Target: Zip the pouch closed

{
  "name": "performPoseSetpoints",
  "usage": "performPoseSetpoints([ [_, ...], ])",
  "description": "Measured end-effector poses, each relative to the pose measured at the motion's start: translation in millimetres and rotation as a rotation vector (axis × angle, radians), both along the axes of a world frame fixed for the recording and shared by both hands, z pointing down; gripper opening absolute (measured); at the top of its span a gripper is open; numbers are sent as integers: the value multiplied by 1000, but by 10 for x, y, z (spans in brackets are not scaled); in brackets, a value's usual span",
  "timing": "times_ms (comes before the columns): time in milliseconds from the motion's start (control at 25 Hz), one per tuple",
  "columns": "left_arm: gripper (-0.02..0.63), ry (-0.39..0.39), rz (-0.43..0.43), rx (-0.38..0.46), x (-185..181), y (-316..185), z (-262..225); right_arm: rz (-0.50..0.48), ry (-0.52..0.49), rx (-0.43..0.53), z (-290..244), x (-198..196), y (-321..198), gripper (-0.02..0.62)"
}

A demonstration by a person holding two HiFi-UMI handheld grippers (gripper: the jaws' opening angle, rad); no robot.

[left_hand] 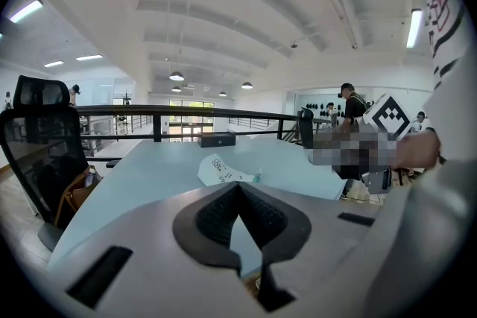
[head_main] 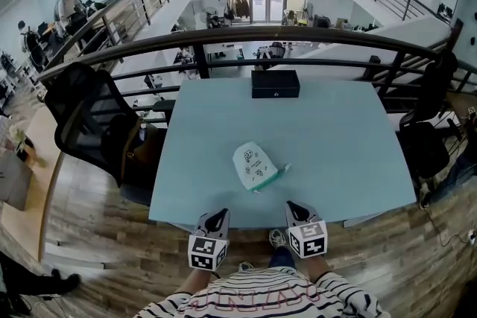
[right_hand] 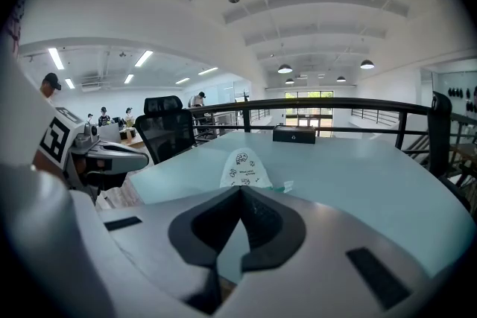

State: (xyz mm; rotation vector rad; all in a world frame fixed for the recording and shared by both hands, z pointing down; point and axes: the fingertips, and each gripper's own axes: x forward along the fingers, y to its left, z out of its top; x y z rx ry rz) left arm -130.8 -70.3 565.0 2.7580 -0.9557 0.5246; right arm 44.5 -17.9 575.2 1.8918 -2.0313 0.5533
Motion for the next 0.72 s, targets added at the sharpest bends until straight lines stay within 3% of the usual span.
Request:
performPoseSetpoints([
  [720,23,-2,-5,18,-1,-8,-28,-11,0,-14,9,-7,-42,27],
])
